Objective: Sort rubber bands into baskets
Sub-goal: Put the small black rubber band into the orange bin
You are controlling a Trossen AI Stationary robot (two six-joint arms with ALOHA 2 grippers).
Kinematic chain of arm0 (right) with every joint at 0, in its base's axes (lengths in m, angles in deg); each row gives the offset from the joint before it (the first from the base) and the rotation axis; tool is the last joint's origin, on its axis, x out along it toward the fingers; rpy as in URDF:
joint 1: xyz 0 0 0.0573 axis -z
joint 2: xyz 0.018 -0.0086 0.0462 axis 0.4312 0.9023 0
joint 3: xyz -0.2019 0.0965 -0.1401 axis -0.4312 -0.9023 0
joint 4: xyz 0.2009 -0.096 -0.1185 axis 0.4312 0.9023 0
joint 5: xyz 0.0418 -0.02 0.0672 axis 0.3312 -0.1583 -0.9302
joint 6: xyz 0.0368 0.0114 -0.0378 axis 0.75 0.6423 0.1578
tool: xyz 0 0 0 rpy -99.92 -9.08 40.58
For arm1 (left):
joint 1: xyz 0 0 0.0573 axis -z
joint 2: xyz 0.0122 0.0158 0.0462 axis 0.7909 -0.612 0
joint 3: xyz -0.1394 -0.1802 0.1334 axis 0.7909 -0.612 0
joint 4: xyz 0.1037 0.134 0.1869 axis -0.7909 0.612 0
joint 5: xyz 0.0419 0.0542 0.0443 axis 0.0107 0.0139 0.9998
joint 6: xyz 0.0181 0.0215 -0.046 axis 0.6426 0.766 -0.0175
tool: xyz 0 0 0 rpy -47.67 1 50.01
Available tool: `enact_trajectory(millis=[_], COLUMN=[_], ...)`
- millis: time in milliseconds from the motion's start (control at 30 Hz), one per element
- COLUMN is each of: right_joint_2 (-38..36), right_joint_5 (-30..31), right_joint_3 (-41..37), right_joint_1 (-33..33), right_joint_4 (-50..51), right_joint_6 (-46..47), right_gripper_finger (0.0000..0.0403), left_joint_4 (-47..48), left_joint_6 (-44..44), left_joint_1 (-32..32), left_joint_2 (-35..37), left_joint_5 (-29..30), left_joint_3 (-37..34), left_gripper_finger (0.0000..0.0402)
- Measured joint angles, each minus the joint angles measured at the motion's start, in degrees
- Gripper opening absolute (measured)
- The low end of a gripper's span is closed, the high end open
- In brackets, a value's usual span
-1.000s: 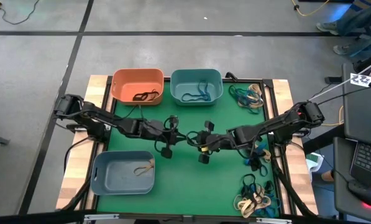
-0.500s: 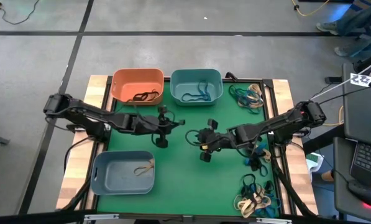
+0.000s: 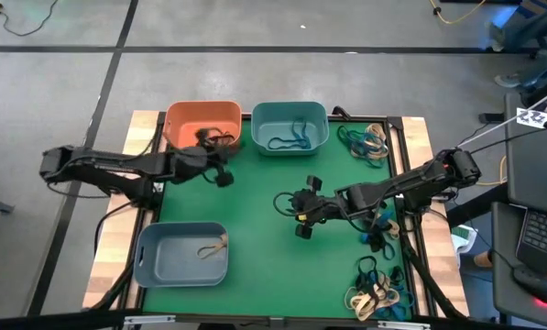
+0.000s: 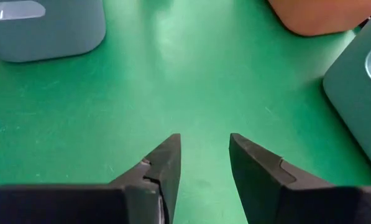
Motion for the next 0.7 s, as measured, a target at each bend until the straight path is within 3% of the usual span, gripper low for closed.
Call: enact_trajectory(millis=[167,400,700], right_joint_2=[0.0,0.0,0.0], right_joint_5=[0.0,0.0,-0.1], right_joint_3=[0.0,0.0,0.0], right_joint_1=[0.0,0.0,0.0], right_joint_4=[-0.1,-0.1,-0.5], right_joint_6=[0.0,0.0,0.0], right_gripper_finger=[0.0138,0.0138,0.0138], left_joint_4=[0.1,0.1,0.8], left_joint_6=[-4.5,-7.0,-8.8], left_joint_1=[-6.0,-13.9,-19.9], left_joint_2=[4.7,4.9,4.9], left_joint_5=[7.3,7.2,7.2], left_joint_3=[-3.9,-7.1,-8.4], left_gripper_finger=[0.0019,0.0009,0.0040])
